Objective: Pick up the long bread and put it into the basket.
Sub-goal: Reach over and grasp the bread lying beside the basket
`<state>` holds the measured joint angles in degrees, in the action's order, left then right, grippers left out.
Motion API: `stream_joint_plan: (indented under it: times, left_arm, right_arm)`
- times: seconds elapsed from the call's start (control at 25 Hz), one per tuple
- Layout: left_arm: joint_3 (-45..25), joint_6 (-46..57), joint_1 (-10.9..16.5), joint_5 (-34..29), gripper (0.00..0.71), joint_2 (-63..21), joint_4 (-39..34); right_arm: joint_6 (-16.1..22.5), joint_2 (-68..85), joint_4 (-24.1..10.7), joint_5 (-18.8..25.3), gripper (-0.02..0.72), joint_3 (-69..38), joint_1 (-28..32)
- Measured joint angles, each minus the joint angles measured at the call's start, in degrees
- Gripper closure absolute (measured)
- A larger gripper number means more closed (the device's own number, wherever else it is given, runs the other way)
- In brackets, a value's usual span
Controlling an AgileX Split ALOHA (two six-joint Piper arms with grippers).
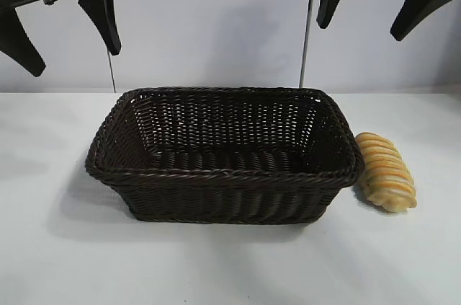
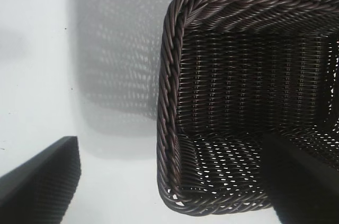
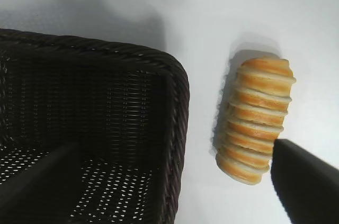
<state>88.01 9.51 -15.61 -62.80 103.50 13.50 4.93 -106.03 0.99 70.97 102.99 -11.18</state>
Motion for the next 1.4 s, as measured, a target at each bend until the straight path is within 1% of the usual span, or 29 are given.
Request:
stream_joint_plan:
  times: [0.12,0.2,0.36,0.52,0.72,1.12,1.24,1.32,1.4]
  left_arm:
    - [0.0,0.0,0.0,0.9,0.049,0.0,0.0]
    - [0.0,0.0,0.0,1.3,0.049,0.0,-0.1]
    - [0.0,0.0,0.0,1.7,0.049,0.0,-0.1]
    - [0.0,0.0,0.0,2.3,0.049,0.0,-0.1]
    - [0.0,0.0,0.0,3.0,0.049,0.0,-0.1]
    - [0.0,0.0,0.0,3.0,0.049,0.0,-0.1]
    - [0.0,0.0,0.0,3.0,0.049,0.0,-0.1]
    - [0.0,0.0,0.0,3.0,0.049,0.0,-0.1]
    - [0.0,0.0,0.0,3.0,0.049,0.0,-0.1]
  right_arm:
    - [0.2,1.1,-2.6,-0.1,0.008,-1.0,0.0]
    - [0.9,1.8,-3.6,-0.1,0.008,-3.1,0.4]
    - [2.6,2.4,-4.2,-0.1,0.008,-9.9,2.6]
    - [2.9,2.4,-5.1,-1.0,0.008,-15.5,4.4]
    - [4.1,2.5,-5.1,-7.6,0.008,-20.6,4.6]
    - [8.1,2.6,-5.1,-22.0,0.008,-30.9,4.6]
    - [9.5,2.1,-5.1,-24.7,0.008,-33.4,4.6]
    - [11.6,1.1,-5.1,-25.9,0.008,-34.4,4.6]
    - [14.2,0.4,-5.1,-26.1,0.008,-34.7,4.6]
